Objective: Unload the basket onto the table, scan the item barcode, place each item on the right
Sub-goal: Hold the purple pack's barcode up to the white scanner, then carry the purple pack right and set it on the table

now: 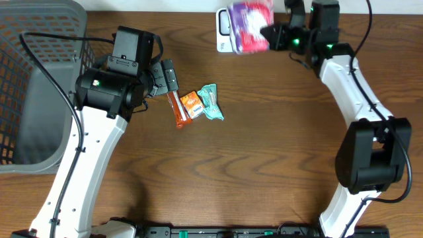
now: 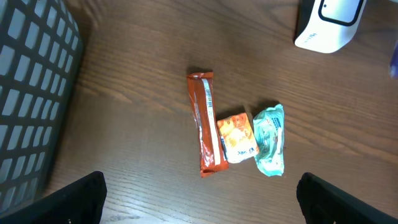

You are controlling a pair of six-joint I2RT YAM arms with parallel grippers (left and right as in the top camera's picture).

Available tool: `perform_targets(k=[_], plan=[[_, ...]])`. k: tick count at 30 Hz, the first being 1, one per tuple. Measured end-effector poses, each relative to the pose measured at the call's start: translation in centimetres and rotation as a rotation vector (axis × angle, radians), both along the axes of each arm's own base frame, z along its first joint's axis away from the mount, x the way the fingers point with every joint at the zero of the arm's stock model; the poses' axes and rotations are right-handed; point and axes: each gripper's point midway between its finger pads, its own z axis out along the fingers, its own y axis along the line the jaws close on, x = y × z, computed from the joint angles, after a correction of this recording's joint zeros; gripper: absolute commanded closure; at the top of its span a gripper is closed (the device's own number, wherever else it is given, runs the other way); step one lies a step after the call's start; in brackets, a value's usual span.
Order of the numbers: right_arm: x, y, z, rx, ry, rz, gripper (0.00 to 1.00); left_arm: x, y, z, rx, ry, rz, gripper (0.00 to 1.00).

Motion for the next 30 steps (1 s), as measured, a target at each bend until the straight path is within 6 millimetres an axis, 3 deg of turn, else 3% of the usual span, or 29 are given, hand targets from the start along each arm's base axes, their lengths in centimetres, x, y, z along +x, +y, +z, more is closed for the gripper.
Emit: perform_targets(k=[5, 9, 13, 17, 19, 22, 26, 30], plan=[[2.0, 4.1, 0.3, 0.002, -0.104, -0.053, 0.99, 0.0, 0.0, 0.0, 0.0, 0.0, 0.0, 0.02], [2.9, 7.2, -3.3, -0.019, -0.084, -0.124, 0.99, 0.0, 0.0, 0.0, 0.0, 0.0, 0.0, 0.02], [4.0, 7.2, -6.7, -0.045, -0.061, -0.206, 0.99, 0.0, 0.0, 0.0, 0.0, 0.0, 0.0, 0.02], [5.0, 4.8, -6.7, -0.066, -0.069, -0.278, 0.99, 0.0, 0.0, 0.0, 0.0, 0.0, 0.0, 0.02], [5.2, 2.8, -6.2, -0.078, -0.058, -0.315, 0.99, 0.0, 0.0, 0.0, 0.0, 0.0, 0.0, 0.02], [5.0, -2.2, -5.4, -0.112, -0.001, -0.4, 0.99, 0.0, 0.0, 0.0, 0.0, 0.0, 0.0, 0.02], [3.7, -11.9, -4.3, -0.181, 0.097, -0.583, 0.99, 0.0, 0.0, 0.0, 0.0, 0.0, 0.0, 0.02], [-0.1, -22.9, -6.0, -0.308, 0.268, -0.803, 0.99, 0.0, 0.0, 0.0, 0.0, 0.0, 0.0, 0.02]])
